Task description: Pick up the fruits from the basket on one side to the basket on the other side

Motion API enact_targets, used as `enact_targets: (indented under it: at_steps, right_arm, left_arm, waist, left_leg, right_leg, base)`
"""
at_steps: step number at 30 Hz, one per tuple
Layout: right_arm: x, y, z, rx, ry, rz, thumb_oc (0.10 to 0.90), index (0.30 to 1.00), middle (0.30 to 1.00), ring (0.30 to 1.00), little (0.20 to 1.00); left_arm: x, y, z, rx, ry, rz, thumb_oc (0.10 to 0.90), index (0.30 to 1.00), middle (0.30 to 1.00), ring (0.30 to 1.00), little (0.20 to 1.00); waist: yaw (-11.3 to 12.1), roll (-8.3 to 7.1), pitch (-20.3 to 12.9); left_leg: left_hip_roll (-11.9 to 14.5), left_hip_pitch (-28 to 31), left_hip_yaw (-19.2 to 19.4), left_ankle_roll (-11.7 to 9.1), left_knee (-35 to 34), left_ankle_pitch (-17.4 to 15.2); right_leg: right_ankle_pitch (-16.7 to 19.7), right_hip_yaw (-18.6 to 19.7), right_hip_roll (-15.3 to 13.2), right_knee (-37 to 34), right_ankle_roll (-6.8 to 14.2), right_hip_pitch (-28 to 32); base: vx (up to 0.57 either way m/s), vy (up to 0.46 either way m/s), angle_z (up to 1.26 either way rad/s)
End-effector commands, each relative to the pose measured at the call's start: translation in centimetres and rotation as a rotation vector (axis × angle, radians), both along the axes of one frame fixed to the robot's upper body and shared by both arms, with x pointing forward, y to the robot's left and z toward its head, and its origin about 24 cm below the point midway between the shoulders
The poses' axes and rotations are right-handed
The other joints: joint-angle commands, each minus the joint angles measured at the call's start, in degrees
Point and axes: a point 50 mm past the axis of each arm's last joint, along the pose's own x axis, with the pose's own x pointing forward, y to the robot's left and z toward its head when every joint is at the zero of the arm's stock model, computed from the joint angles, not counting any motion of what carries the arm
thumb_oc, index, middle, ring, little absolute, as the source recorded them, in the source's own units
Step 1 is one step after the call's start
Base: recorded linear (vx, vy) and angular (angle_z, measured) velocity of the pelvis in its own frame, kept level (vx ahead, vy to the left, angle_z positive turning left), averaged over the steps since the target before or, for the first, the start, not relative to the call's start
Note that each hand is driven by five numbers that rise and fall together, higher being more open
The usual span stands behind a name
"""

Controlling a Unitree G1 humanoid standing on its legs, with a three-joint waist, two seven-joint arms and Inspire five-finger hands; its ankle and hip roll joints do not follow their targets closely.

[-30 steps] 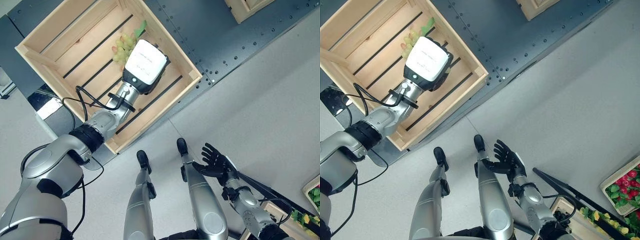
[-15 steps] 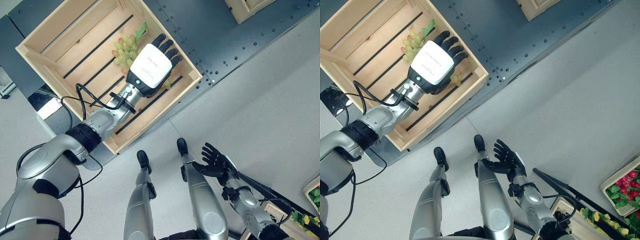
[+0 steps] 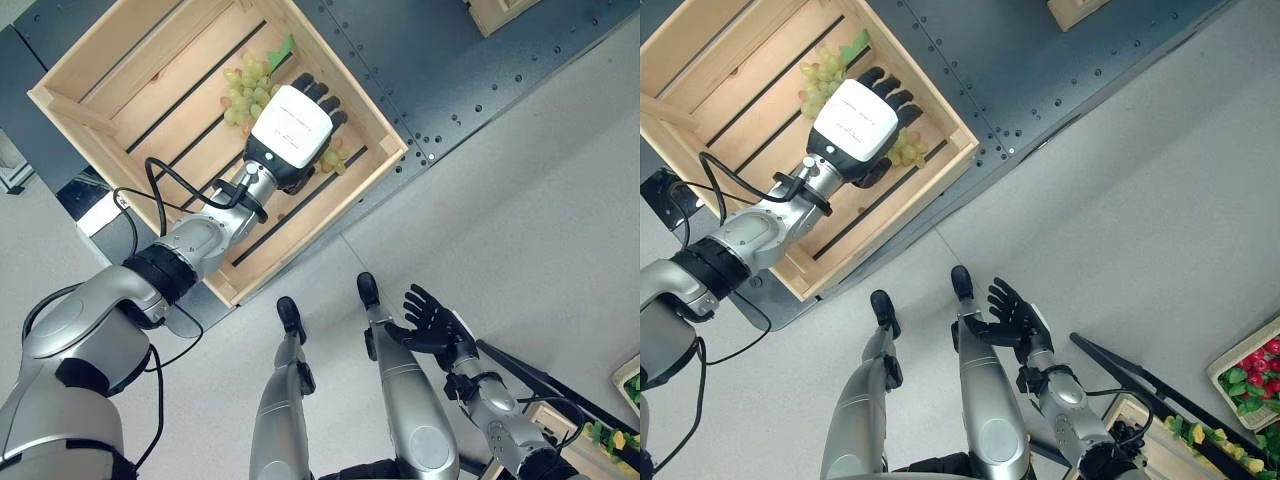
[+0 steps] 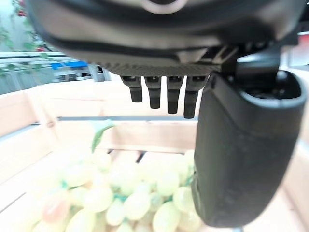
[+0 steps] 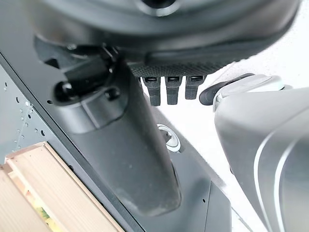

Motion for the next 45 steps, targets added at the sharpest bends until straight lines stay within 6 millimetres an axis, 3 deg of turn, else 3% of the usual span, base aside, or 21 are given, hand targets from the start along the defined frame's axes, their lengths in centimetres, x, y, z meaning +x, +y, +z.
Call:
enact_targets:
  at_steps: [1, 16, 21, 26, 31, 38, 41, 45]
  right_arm:
    - [-1.0, -1.5, 1.2, 0.021, -0.082, -0.084, 0.800, 0.900, 0.900, 0.900, 0.900]
    - [-0.3, -0.4, 1.1, 0.038, -0.075, -0.065, 0.800, 0.900, 0.900, 0.900, 0.900]
    - [-0.6, -0.3, 0.9, 0.035, -0.073, -0.065, 0.800, 0.900, 0.900, 0.900, 0.900]
    - [-0.4, -0.8, 1.3, 0.022, -0.081, -0.070, 0.800, 0.900, 0.900, 0.900, 0.900]
    - [0.0, -0.8, 1.5, 0.032, -0.083, -0.073, 0.800, 0.900, 0.900, 0.900, 0.900]
    - [0.2, -0.4, 1.3, 0.037, -0.081, -0.058, 0.800, 0.900, 0.900, 0.900, 0.900]
    - [0.4, -0.1, 1.1, 0.038, -0.077, -0.043, 0.800, 0.900, 0.900, 0.900, 0.900]
    - [0.5, 0.1, 1.1, 0.037, -0.078, -0.039, 0.800, 0.900, 0.900, 0.900, 0.900]
  left_arm:
    - [0.3, 3.2, 5.0, -0.068, -0.223, 0.155, 0.800, 0.900, 0.900, 0.900, 0.900]
    - [1.8, 4.6, 4.3, -0.047, -0.226, 0.330, 0.800, 0.900, 0.900, 0.900, 0.900]
    - [1.4, 3.7, 4.7, -0.017, -0.253, 0.278, 0.800, 0.900, 0.900, 0.900, 0.900]
    - [0.9, 3.1, 5.8, 0.055, -0.278, 0.341, 0.800, 0.900, 0.900, 0.900, 0.900]
    - [1.0, 2.0, 5.7, 0.129, -0.256, 0.375, 0.800, 0.900, 0.900, 0.900, 0.900]
    - [1.7, 1.6, 4.8, 0.180, -0.223, 0.384, 0.800, 0.900, 0.900, 0.900, 0.900]
    - [2.6, 1.6, 3.1, 0.227, -0.136, 0.451, 0.800, 0.900, 0.900, 0.900, 0.900]
    - [2.9, 1.7, 2.3, 0.243, -0.103, 0.486, 0.800, 0.900, 0.900, 0.900, 0.900]
  waist:
    - [-1.52, -0.73, -0.72]
    - [-2.25, -2.11, -0.72]
    - [-1.96, -1.75, -0.72]
    - [-1.70, -0.78, -0.72]
    - [-1.52, -1.15, -0.72]
    - [-2.09, -1.90, -0.72]
    - [-2.70, -2.50, -0.72]
    - [-2.96, -2.69, -0.72]
  left_leg:
    - [0.76, -2.66, -1.12, 1.02, 5.86, -1.05]
    - [1.07, -3.76, -0.50, 0.90, 7.11, -1.25]
    - [1.03, -3.36, -0.48, 0.93, 6.47, -1.20]
    - [0.65, -3.36, -0.82, 1.00, 6.23, -1.17]
    - [0.65, -3.66, -1.08, 1.05, 6.26, -1.30]
    - [0.96, -3.67, -0.69, 0.96, 6.34, -1.35]
    - [1.28, -3.75, -0.36, 0.80, 6.81, -1.45]
    - [1.45, -3.50, -0.03, 0.71, 6.72, -1.37]
  right_leg:
    - [6.52, -0.71, 0.66, -8.65, -2.28, 5.61]
    - [7.03, -0.44, 0.79, -8.03, -2.15, 4.58]
    - [6.97, -0.42, 0.77, -8.46, -2.16, 4.86]
    - [6.59, -0.54, 0.75, -8.22, -2.31, 4.69]
    - [6.54, -1.03, 0.74, -8.25, -2.30, 4.63]
    - [6.74, -1.10, 0.87, -8.42, -2.20, 4.72]
    - [6.79, -0.97, 0.98, -8.20, -2.19, 4.67]
    - [6.85, -0.88, 1.06, -8.34, -2.22, 4.91]
  base:
    - [-0.01, -0.025, 0.06]
    - [0.00, -0.004, 0.01]
    - [0.00, 0.000, 0.00]
    - [0.00, 0.007, 0.00]
    - [0.00, -0.007, 0.00]
    - [0.00, 0.000, 0.00]
    - [0.00, 0.000, 0.00]
    - [0.00, 0.000, 0.00]
